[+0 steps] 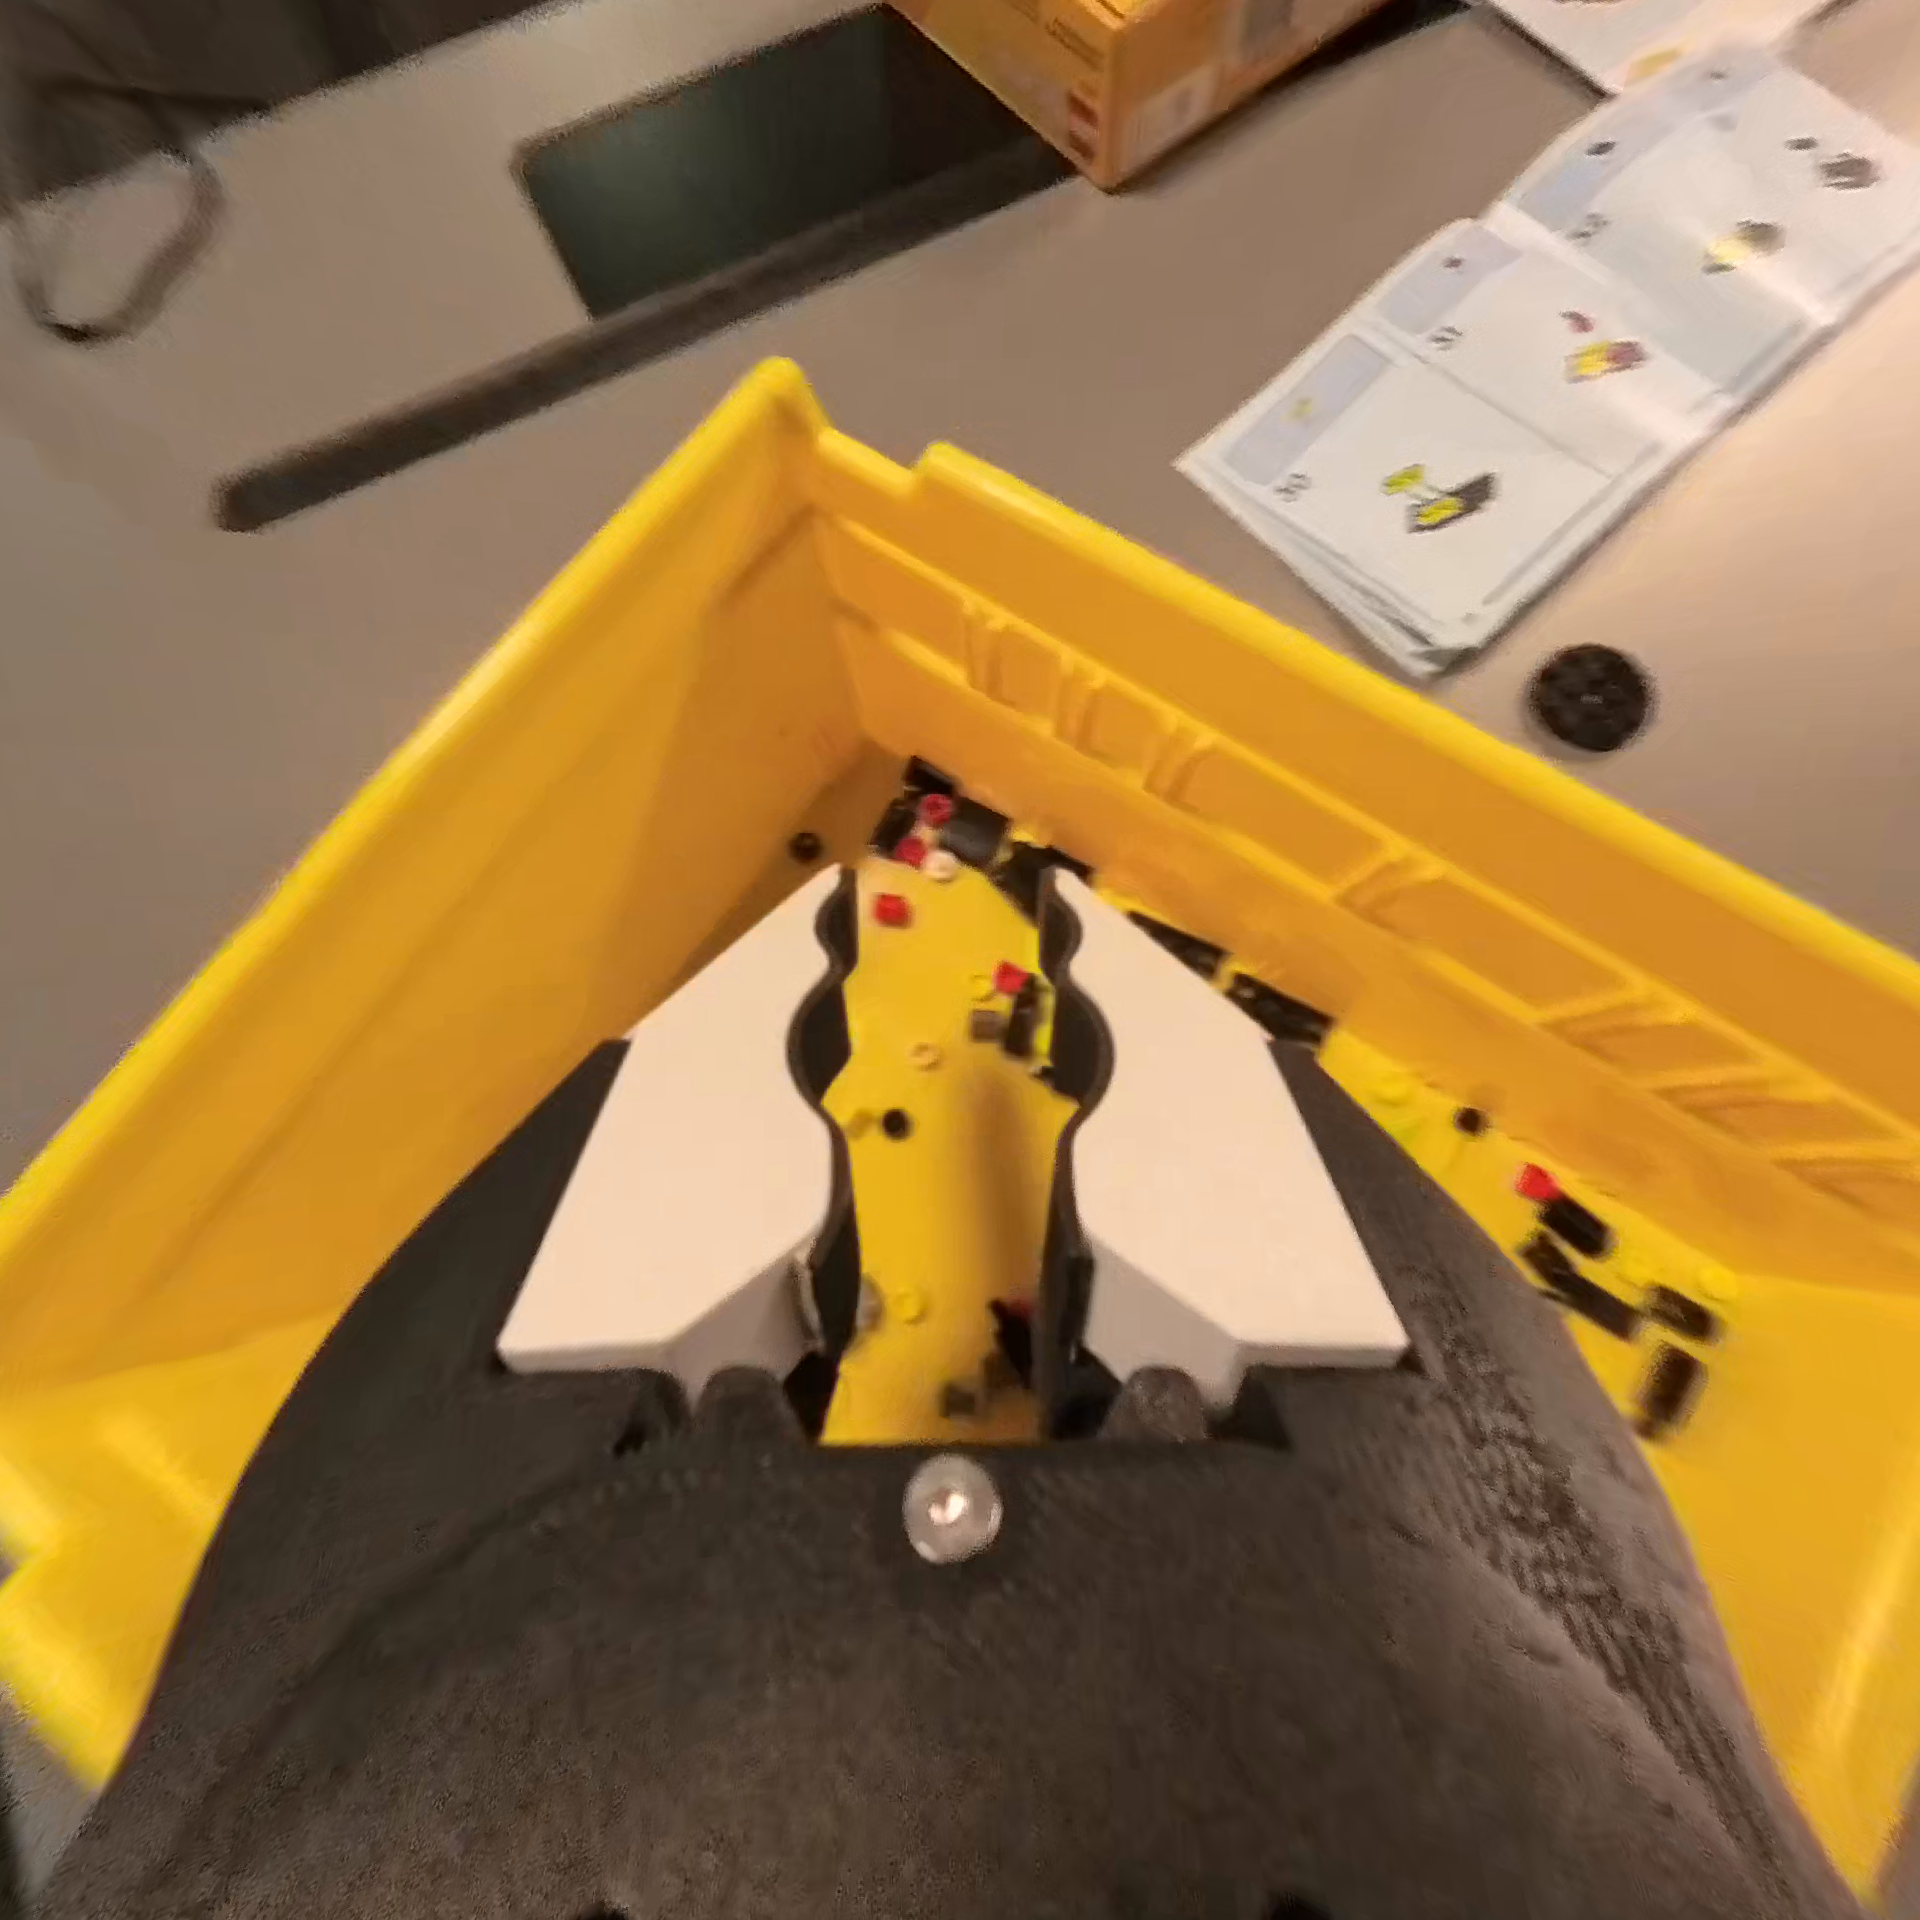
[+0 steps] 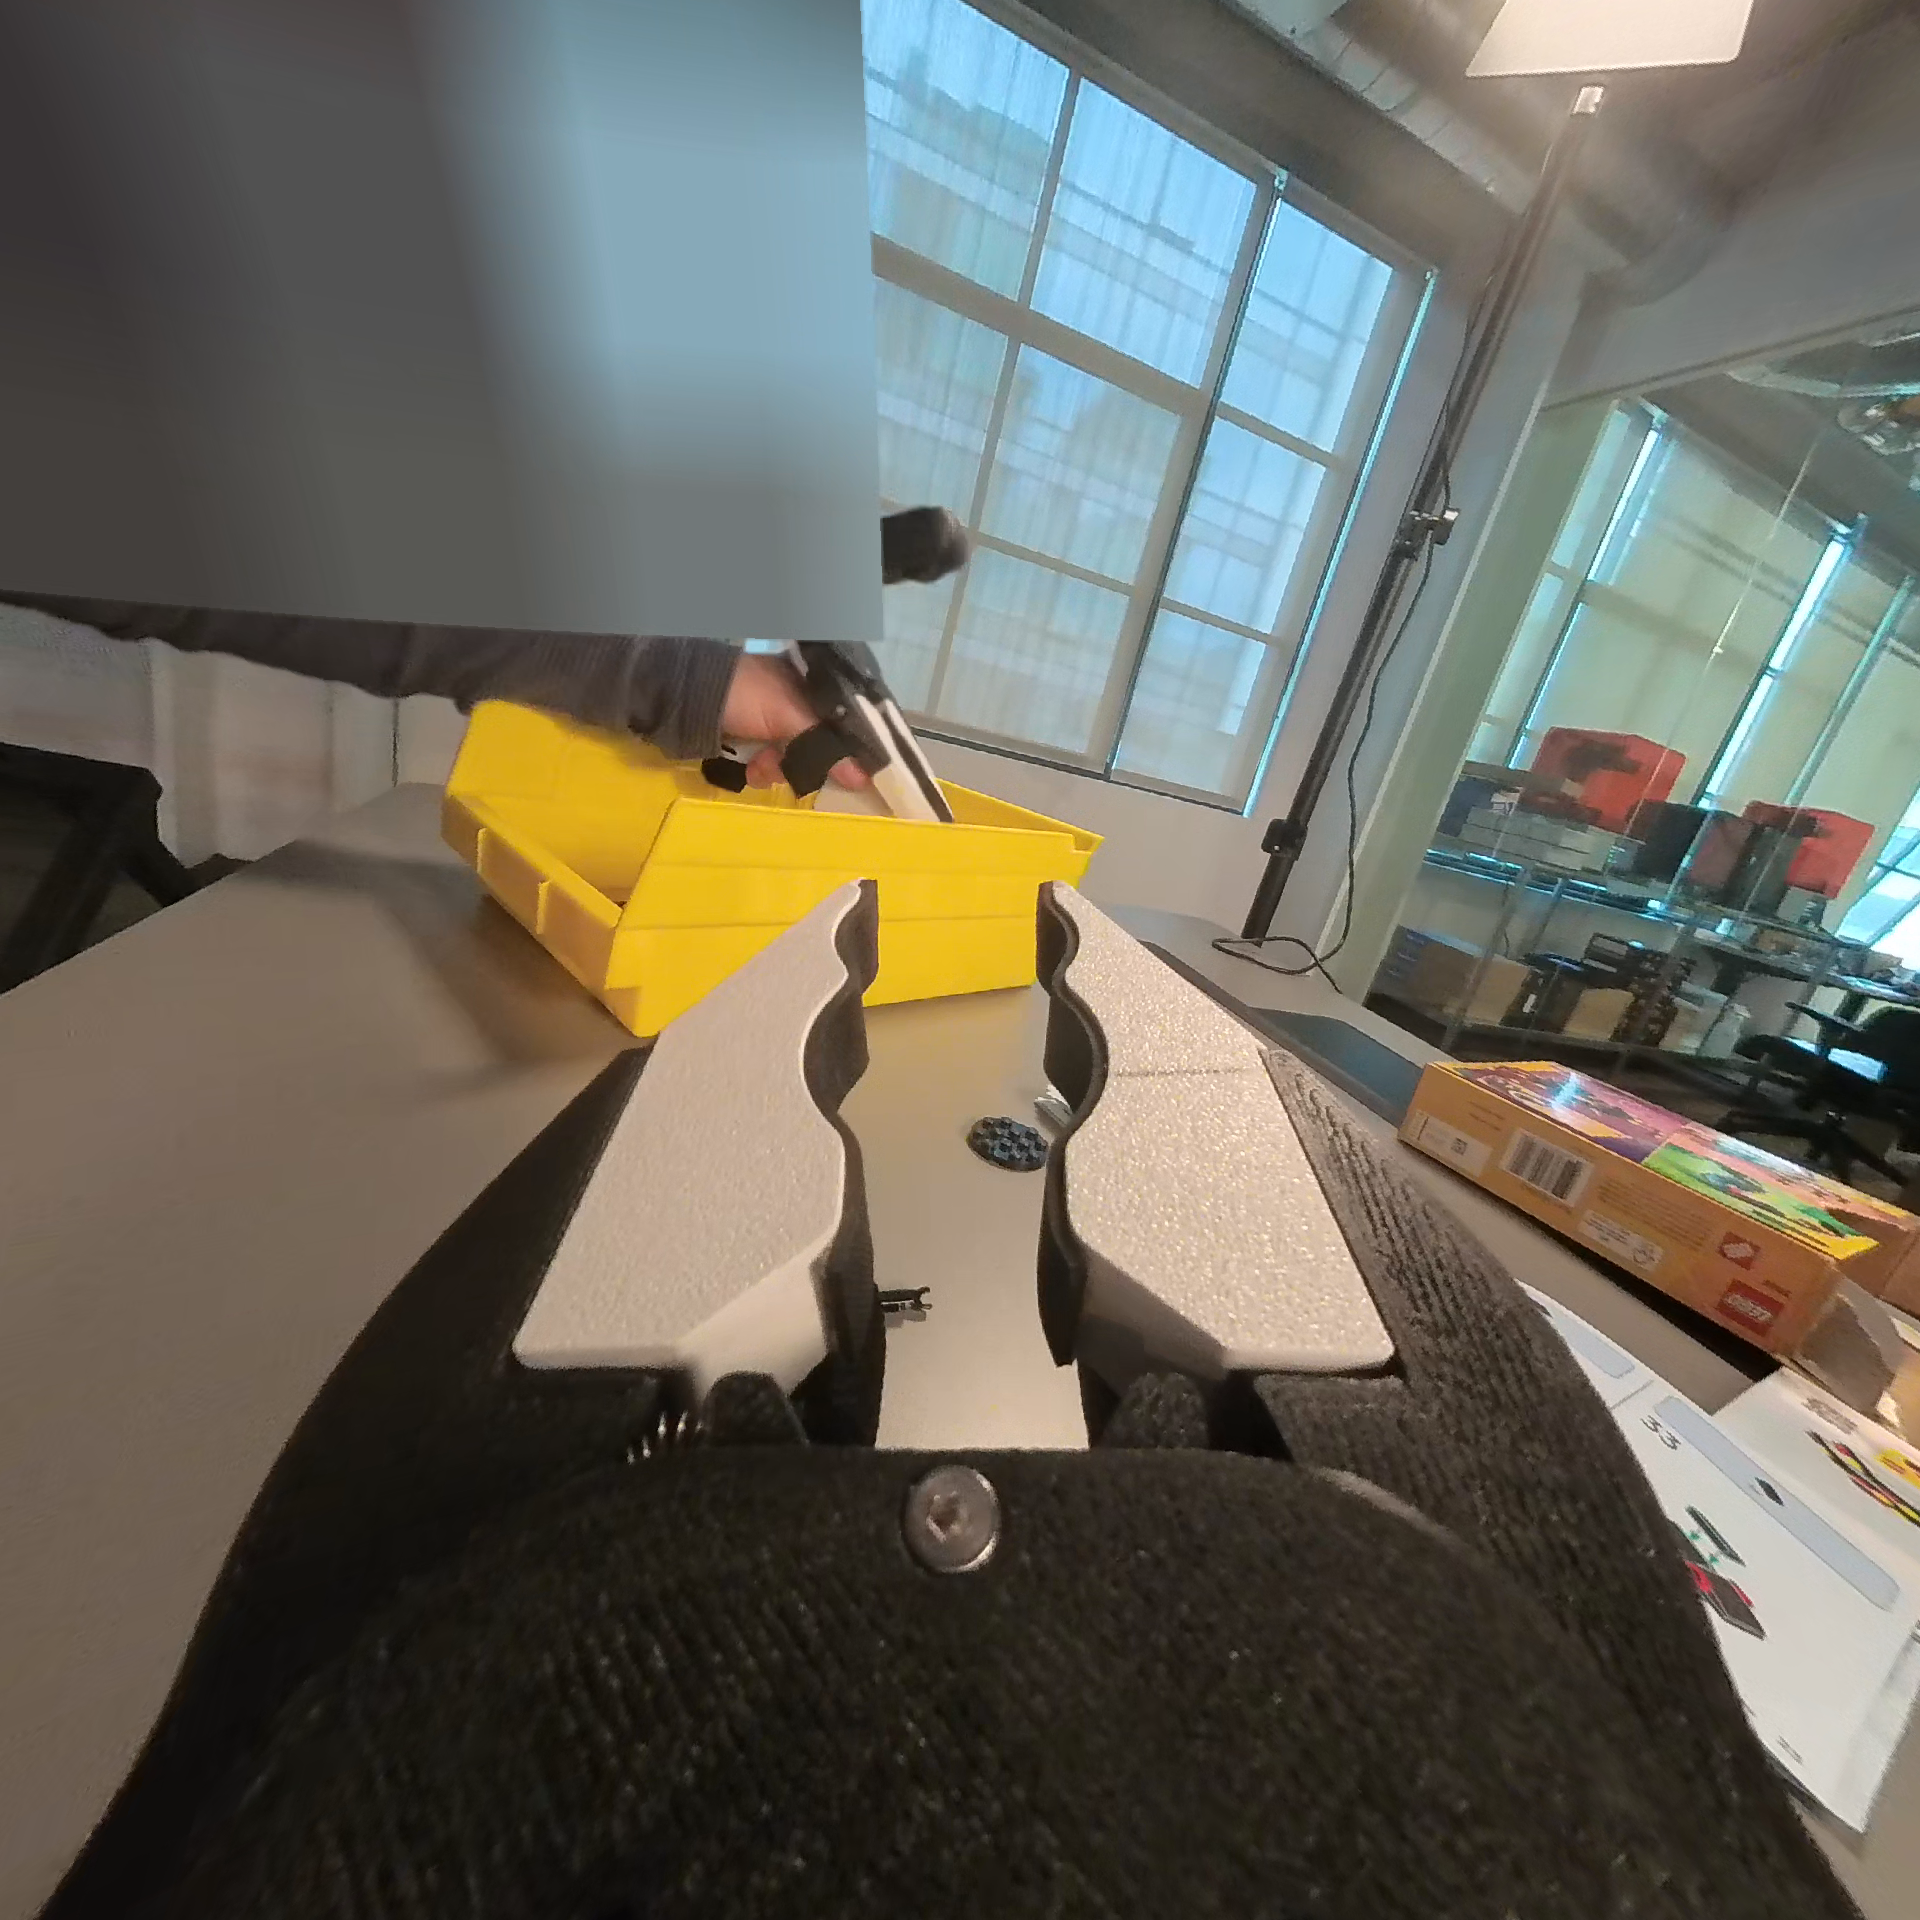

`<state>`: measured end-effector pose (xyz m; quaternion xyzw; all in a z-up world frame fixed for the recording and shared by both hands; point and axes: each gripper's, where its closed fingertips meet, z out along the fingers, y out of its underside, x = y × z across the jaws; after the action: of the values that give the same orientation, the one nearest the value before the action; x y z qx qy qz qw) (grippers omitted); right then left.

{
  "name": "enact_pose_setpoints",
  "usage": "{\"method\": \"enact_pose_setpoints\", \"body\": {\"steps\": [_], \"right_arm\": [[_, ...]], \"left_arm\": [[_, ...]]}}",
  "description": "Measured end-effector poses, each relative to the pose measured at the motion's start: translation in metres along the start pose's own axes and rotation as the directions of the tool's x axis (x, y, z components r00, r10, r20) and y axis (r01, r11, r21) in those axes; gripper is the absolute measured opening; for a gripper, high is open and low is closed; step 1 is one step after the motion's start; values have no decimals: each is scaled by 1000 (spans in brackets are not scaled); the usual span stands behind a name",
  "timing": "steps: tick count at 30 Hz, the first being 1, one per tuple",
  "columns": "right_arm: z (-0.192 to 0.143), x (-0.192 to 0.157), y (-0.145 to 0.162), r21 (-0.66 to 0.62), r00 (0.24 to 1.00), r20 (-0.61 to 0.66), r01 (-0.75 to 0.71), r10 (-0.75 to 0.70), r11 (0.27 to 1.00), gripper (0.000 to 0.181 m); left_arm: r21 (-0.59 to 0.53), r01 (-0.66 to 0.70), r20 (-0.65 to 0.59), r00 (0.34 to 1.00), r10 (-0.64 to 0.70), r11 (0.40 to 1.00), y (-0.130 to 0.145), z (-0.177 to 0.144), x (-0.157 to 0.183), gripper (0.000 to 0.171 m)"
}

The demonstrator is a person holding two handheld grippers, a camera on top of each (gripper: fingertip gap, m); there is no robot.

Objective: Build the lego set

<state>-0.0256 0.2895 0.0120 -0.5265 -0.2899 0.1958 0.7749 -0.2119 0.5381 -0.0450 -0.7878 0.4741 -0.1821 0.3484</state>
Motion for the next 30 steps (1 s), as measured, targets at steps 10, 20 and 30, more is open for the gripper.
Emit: {"method": "enact_pose_setpoints", "body": {"steps": [10, 20, 30], "right_arm": [[0, -4, 0, 0, 1000, 22, 18, -18, 1000, 28], [0, -5, -1, 7, 999, 36, 4, -5, 1000, 28], [1, -6, -1, 9, 999, 42, 2, -2, 1000, 27]], "left_arm": [[-433, -80, -239, 971, -29, 898, 13, 40, 9, 14], [-475, -259, -215, 961, 175, 841, 22, 67, -1, 12], [-457, -259, -219, 960, 174, 851, 21, 70, -1, 31]]}}
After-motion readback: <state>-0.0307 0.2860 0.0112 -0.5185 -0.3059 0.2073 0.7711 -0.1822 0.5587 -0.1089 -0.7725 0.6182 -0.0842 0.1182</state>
